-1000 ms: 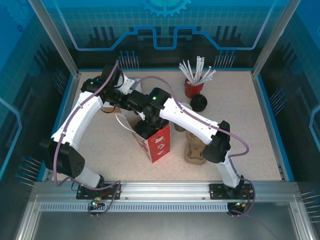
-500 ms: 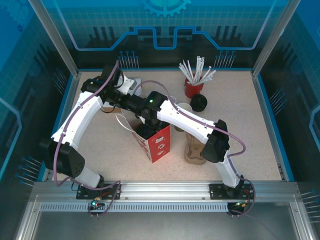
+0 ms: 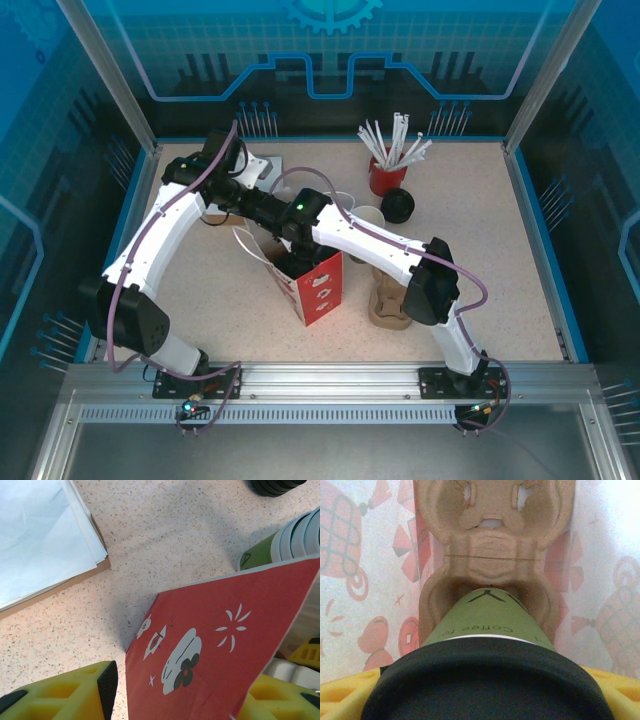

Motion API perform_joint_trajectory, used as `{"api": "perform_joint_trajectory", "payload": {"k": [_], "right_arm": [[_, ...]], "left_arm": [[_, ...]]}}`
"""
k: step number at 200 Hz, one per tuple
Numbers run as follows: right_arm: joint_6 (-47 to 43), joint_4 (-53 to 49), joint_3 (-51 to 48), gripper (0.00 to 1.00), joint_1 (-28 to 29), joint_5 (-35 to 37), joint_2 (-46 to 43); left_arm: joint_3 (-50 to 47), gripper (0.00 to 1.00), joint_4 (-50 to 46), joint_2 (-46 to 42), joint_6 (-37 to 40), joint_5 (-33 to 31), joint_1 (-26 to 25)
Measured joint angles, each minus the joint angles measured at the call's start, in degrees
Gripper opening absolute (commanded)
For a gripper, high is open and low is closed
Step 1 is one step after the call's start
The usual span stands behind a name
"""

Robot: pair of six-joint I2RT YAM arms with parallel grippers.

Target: Pack the takeout coffee

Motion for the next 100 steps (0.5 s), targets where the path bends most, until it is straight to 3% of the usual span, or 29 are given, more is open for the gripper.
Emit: {"api": "perform_joint_trajectory", "payload": {"k": [100], "right_arm": [[0.0, 3.4, -4.9, 0.85, -0.2, 0.0, 0.0]], "left_arm": [[0.0, 0.55, -0.2, 0.0, 0.0, -1.4, 0.0]]}}
